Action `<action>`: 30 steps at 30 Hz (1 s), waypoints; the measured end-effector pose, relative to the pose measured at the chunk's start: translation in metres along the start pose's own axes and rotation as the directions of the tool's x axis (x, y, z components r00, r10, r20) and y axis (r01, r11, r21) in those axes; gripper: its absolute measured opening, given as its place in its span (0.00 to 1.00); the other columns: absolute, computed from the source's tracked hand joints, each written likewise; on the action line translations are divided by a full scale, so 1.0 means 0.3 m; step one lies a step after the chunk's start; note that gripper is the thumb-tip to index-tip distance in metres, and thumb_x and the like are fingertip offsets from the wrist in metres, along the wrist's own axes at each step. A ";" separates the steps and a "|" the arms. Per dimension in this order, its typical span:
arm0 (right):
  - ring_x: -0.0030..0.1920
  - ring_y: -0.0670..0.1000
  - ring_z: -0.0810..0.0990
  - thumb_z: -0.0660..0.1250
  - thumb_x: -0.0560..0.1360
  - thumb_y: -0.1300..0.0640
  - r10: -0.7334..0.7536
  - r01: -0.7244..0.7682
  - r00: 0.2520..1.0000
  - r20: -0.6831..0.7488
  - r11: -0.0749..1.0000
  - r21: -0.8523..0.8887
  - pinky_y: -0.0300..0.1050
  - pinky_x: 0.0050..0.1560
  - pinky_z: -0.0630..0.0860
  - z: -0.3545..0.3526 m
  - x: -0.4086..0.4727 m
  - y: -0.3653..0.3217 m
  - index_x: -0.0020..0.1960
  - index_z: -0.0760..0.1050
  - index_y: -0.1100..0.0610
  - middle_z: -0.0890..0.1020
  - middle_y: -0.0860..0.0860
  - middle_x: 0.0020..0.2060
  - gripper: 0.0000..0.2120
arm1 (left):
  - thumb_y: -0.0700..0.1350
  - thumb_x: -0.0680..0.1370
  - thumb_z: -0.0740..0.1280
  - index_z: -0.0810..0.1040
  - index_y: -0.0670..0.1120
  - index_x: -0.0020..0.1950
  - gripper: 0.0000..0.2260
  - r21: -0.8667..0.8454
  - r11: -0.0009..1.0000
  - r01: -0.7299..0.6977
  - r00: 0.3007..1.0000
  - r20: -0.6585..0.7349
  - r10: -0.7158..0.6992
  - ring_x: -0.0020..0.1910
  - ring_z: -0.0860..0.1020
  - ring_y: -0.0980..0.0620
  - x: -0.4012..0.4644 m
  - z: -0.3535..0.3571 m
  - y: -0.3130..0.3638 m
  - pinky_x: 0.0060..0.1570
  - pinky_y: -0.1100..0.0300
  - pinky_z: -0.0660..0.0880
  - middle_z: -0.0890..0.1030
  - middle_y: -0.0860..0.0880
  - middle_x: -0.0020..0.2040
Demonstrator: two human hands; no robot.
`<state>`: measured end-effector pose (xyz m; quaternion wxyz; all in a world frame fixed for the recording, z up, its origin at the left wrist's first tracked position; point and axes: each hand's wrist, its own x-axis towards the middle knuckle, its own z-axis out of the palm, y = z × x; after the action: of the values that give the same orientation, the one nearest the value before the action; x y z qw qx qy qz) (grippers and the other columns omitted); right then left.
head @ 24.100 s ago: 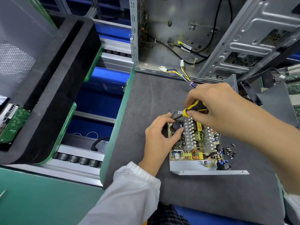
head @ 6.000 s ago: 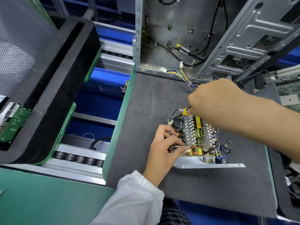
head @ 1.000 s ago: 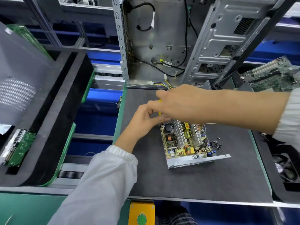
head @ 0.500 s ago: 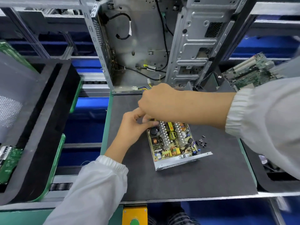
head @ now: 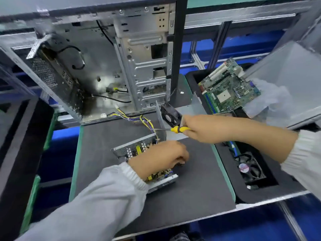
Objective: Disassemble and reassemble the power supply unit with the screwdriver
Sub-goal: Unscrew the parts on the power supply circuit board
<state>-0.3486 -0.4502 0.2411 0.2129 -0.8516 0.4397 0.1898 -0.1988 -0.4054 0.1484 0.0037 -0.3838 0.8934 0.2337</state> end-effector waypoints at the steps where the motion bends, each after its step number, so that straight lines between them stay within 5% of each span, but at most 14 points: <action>1: 0.31 0.53 0.65 0.53 0.82 0.52 0.000 0.001 1.000 -0.017 0.999 0.054 0.46 0.29 0.57 0.015 0.000 0.027 0.56 0.65 0.62 0.71 0.54 0.34 0.13 | 0.41 0.79 0.66 0.80 0.43 0.55 0.07 0.071 0.997 0.037 0.994 0.103 -0.044 0.54 0.76 0.46 0.040 0.027 -0.008 0.48 0.54 0.70 0.78 0.46 0.55; 4: 0.31 0.53 0.66 0.53 0.82 0.50 -0.002 0.009 0.999 -0.050 0.989 0.146 0.47 0.31 0.60 0.056 0.004 0.083 0.53 0.64 0.59 0.69 0.53 0.33 0.11 | 0.42 0.78 0.67 0.77 0.44 0.57 0.08 0.163 0.979 0.122 0.972 0.181 -0.151 0.56 0.75 0.45 0.110 0.064 -0.037 0.43 0.54 0.67 0.75 0.46 0.56; 15: 0.31 0.51 0.67 0.53 0.82 0.50 -0.047 0.052 0.998 -0.033 0.979 0.195 0.46 0.29 0.60 0.082 0.020 0.112 0.54 0.64 0.59 0.70 0.52 0.33 0.11 | 0.46 0.80 0.64 0.78 0.46 0.55 0.07 0.290 0.949 0.121 0.971 0.165 -0.174 0.54 0.76 0.47 0.137 0.085 -0.028 0.41 0.55 0.65 0.76 0.49 0.56; 17: 0.32 0.53 0.68 0.53 0.82 0.50 -0.057 0.065 0.997 -0.047 0.978 0.198 0.48 0.32 0.62 0.075 0.024 0.100 0.55 0.65 0.59 0.71 0.53 0.34 0.12 | 0.45 0.79 0.66 0.79 0.45 0.53 0.06 0.156 0.971 0.179 0.977 0.086 -0.194 0.53 0.77 0.47 0.120 0.071 -0.023 0.44 0.54 0.70 0.77 0.48 0.55; 19: 0.34 0.53 0.70 0.54 0.81 0.49 -0.072 0.091 0.993 -0.097 0.974 0.209 0.48 0.33 0.64 0.059 0.026 0.083 0.55 0.66 0.58 0.72 0.52 0.34 0.12 | 0.43 0.77 0.70 0.81 0.43 0.48 0.04 -0.179 0.955 0.238 0.960 -0.108 -0.259 0.47 0.79 0.49 0.060 0.040 -0.032 0.45 0.54 0.74 0.81 0.47 0.48; 21: 0.31 0.47 0.70 0.54 0.81 0.46 -0.106 0.147 0.979 -0.175 0.960 0.237 0.45 0.30 0.62 0.042 0.024 0.058 0.53 0.67 0.55 0.72 0.49 0.32 0.13 | 0.40 0.75 0.73 0.83 0.43 0.43 0.02 -0.616 0.763 0.196 0.852 -0.280 -0.444 0.37 0.80 0.50 -0.047 0.007 -0.057 0.39 0.57 0.76 0.84 0.43 0.41; 24: 0.29 0.42 0.69 0.55 0.80 0.45 -0.173 0.246 0.949 -0.265 0.930 0.274 0.42 0.30 0.60 0.025 0.033 0.012 0.52 0.71 0.50 0.73 0.47 0.31 0.11 | 0.40 0.72 0.73 0.84 0.43 0.43 0.01 -0.956 0.245 -0.164 0.618 -0.293 -0.730 0.32 0.78 0.55 -0.225 -0.010 -0.098 0.32 0.66 0.74 0.84 0.40 0.42; 27: 0.31 0.40 0.70 0.55 0.79 0.45 -0.237 0.320 0.919 -0.314 0.915 0.247 0.41 0.30 0.60 0.013 0.052 -0.046 0.52 0.72 0.46 0.73 0.44 0.29 0.10 | 0.39 0.70 0.69 0.80 0.41 0.47 0.06 -0.807 -0.187 -0.561 0.473 -0.127 -0.872 0.32 0.78 0.60 -0.338 0.015 -0.138 0.31 0.72 0.74 0.85 0.48 0.43; 30: 0.31 0.42 0.70 0.55 0.78 0.44 -0.318 0.400 0.888 -0.331 0.891 0.217 0.37 0.32 0.64 0.010 0.077 -0.110 0.50 0.73 0.44 0.74 0.38 0.30 0.10 | 0.39 0.71 0.68 0.84 0.43 0.49 0.09 -0.564 -0.373 -0.736 0.469 -0.029 -0.883 0.35 0.80 0.60 -0.402 0.037 -0.157 0.34 0.70 0.76 0.83 0.51 0.41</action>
<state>-0.3091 -0.4467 0.2334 0.2964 -0.8984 0.3213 -0.0426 -0.0833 -0.3465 0.1414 -0.7225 -0.3442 -0.0102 0.5996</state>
